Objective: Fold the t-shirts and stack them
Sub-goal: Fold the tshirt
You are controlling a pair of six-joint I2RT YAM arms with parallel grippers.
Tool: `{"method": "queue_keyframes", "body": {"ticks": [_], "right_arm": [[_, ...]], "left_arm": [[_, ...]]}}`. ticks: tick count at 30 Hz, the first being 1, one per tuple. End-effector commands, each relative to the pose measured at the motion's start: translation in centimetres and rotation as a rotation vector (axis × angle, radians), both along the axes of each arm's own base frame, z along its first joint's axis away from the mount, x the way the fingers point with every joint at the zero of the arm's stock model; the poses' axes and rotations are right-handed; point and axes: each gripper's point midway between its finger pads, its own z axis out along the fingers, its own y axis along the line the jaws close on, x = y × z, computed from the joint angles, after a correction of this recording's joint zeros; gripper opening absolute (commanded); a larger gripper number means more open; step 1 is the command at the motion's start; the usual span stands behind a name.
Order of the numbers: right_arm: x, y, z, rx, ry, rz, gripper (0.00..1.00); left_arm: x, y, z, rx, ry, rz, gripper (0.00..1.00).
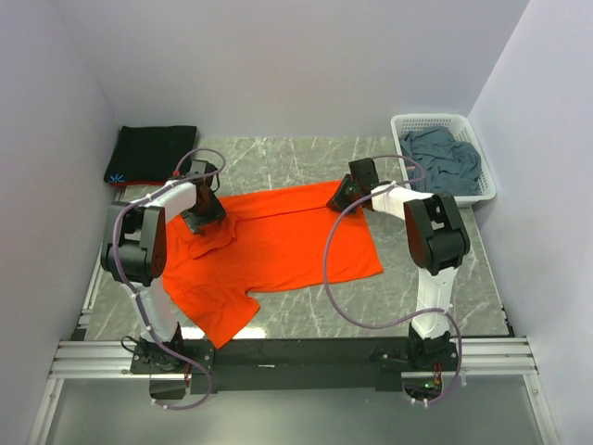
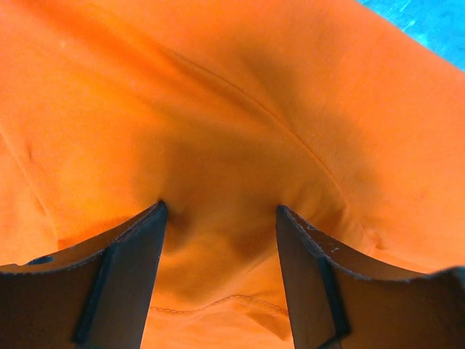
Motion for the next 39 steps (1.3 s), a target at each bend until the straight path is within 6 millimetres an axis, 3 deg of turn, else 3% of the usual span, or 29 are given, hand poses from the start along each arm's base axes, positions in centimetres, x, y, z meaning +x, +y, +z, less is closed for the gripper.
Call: {"method": "queue_keyframes", "body": {"ticks": [1, 5, 9, 14, 19, 22, 23, 24, 25, 26, 27, 28, 29, 30, 31, 32, 33, 34, 35, 36, 37, 38, 39], "right_arm": [[2.0, -2.0, 0.0, -0.033, -0.001, -0.104, 0.34], [2.2, -4.1, -1.2, -0.085, 0.063, -0.156, 0.33], [3.5, -6.8, -1.1, -0.117, 0.091, -0.209, 0.33], [5.1, -7.6, -1.5, -0.121, 0.111, -0.207, 0.33], [6.6, -8.1, 0.7, -0.117, 0.075, -0.194, 0.33], [6.2, -7.7, 3.1, -0.114, 0.027, -0.144, 0.35], [5.9, -7.7, 3.6, -0.111, 0.018, -0.130, 0.35], [5.0, -7.7, 3.6, -0.117, 0.029, -0.118, 0.36], [4.6, -7.7, 5.3, -0.118, -0.004, -0.103, 0.37], [4.0, -7.8, 5.7, -0.122, -0.009, -0.095, 0.38], [2.5, -8.0, 5.0, -0.131, 0.014, -0.084, 0.38], [1.8, -8.2, 6.6, -0.139, -0.019, -0.072, 0.40], [1.0, -8.3, 7.0, -0.149, -0.021, -0.065, 0.40], [-0.8, -8.6, 6.0, -0.171, 0.014, -0.047, 0.41], [-1.6, -8.9, 7.5, -0.176, -0.017, -0.046, 0.42], [-3.4, -9.0, 6.4, -0.192, 0.016, -0.034, 0.42], [-4.6, -9.2, 6.3, -0.206, 0.023, -0.024, 0.43], [-5.5, -9.3, 7.4, -0.215, -0.005, -0.024, 0.43], [-7.4, -9.7, 6.0, -0.228, 0.033, -0.017, 0.43], [-8.4, -9.7, 5.9, -0.230, 0.032, -0.010, 0.43], [-9.3, -9.7, 6.7, -0.229, 0.008, -0.004, 0.43], [-10.9, -10.1, 5.6, -0.244, 0.038, -0.002, 0.43], [-11.8, -10.3, 5.3, -0.258, 0.044, 0.006, 0.43]], "left_arm": [[0.7, -1.3, -1.5, -0.029, 0.017, -0.030, 0.68], [0.9, -2.5, -2.6, -0.045, 0.046, -0.049, 0.67], [1.8, -3.7, -3.0, -0.077, 0.045, -0.058, 0.67], [4.3, -5.5, -3.2, -0.112, 0.040, -0.077, 0.68], [6.6, -6.2, -2.1, -0.122, 0.019, -0.080, 0.74], [6.8, -6.0, -0.2, -0.113, -0.015, -0.073, 0.78], [6.9, -5.9, 1.3, -0.117, -0.044, -0.070, 0.79], [6.7, -5.8, 2.2, -0.112, -0.059, -0.064, 0.81], [6.0, -5.5, 2.6, -0.110, -0.056, -0.054, 0.85], [5.7, -5.4, 4.8, -0.115, -0.098, -0.048, 0.87], [5.3, -5.1, 5.7, -0.109, -0.113, -0.037, 0.89], [3.9, -4.7, 5.7, -0.102, -0.097, -0.021, 0.91], [3.3, -4.4, 7.8, -0.105, -0.140, -0.014, 0.91], [1.8, -3.6, 7.4, -0.079, -0.123, 0.010, 0.91], [1.0, -3.1, 7.8, -0.071, -0.129, 0.023, 0.91], [0.0, -2.6, 9.4, -0.070, -0.165, 0.035, 0.90], [-1.8, -1.9, 8.4, -0.056, -0.136, 0.055, 0.89], [-2.7, -1.1, 8.4, -0.051, -0.137, 0.075, 0.87], [-3.6, -0.5, 9.4, -0.057, -0.168, 0.092, 0.86], [-5.5, 0.3, 7.8, -0.048, -0.127, 0.114, 0.84], [-6.4, 1.3, 7.5, -0.048, -0.124, 0.141, 0.81], [-7.2, 1.9, 7.9, -0.056, -0.148, 0.159, 0.80], [-8.8, 2.6, 6.4, -0.051, -0.115, 0.173, 0.79]]}}
